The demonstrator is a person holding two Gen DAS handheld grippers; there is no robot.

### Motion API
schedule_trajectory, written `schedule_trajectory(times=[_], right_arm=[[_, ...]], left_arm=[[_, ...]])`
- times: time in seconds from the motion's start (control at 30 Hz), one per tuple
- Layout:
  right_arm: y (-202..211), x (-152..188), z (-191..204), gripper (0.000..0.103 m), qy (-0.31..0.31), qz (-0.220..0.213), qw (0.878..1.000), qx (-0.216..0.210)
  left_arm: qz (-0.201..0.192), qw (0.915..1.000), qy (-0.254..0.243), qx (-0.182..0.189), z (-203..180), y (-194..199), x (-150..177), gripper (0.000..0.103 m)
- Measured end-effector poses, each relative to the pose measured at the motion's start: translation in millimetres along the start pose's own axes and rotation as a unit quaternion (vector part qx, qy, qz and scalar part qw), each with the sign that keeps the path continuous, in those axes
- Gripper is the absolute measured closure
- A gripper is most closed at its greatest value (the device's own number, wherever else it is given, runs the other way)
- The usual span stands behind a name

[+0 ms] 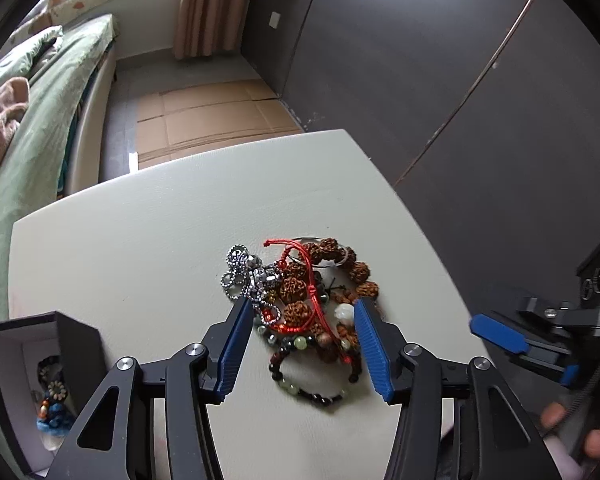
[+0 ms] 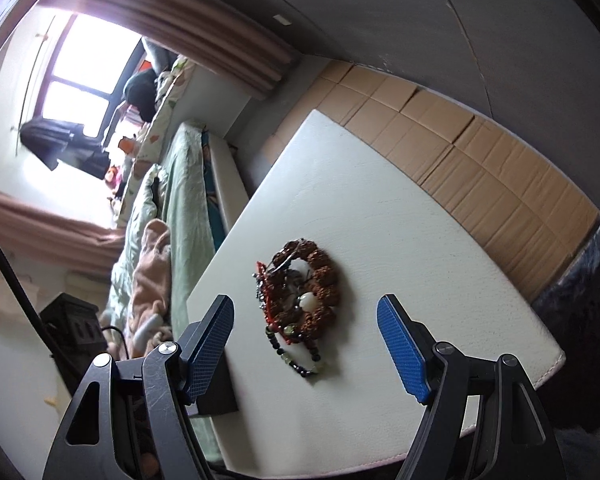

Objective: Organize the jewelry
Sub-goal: 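Reach the left tool into the pile and grasp the red string bracelet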

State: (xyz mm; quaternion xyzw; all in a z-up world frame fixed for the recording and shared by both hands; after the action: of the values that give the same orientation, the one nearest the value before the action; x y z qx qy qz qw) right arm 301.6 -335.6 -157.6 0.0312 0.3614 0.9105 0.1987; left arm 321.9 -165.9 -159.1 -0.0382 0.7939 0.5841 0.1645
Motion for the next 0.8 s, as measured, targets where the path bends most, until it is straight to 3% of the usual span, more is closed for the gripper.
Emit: schedule_trajectory(times=[0.33,0.43,0.5,0.53,0.63,0.8], right_arm=[[-3.6,-0.8,-13.6,0.028,-0.031,0.013,0.999,-0.021],[-4.5,-2.2,-15.7,0.028,-0.031,0.011,0.999,-0.015],[-5.0,-3.4,-16.7,0.028,-0.029,0.011,0.999,-0.007],[-6.0,-3.3,-16.9,0.028,-0.028,0.011,1.000,-0.004],[-6.9,-3.4,-17.2,0.028,-0.028,0.013,1.000,0.000],[-11.5,-3.2,-17.5,0.028,-0.025,0.020,0.999,0.004]], left_arm=[[-0.010,0.9983,-0.032,-0.048,-16.1,-25.8,-7.1,0.055],[-0.007,0.9963,-0.049,-0.070,-18.3,-31.7,-8.9,0.072],[-0.007,0.9961,-0.051,-0.072,-16.4,-32.9,-9.0,0.093],[-0.006,0.9960,-0.051,-0.073,-15.0,-32.5,-8.4,0.099],[-0.024,0.9948,-0.056,-0.082,-14.9,-21.9,-7.5,0.099],[-0.045,0.9959,-0.052,-0.058,-14.4,2.8,-7.7,0.099]])
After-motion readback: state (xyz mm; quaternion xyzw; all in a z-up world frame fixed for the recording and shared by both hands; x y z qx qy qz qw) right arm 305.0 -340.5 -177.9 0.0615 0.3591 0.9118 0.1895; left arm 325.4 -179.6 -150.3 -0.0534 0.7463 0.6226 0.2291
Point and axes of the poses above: each gripper's, at about its wrist camera, not at the fingertips, and y roughly against the way its jaws point, z to its left, x to its underside, the point moved 8 cm from there along -y, roughly the way its jaws point, and after that the axes turned 11 degrees about z, right-handed, at the moved point
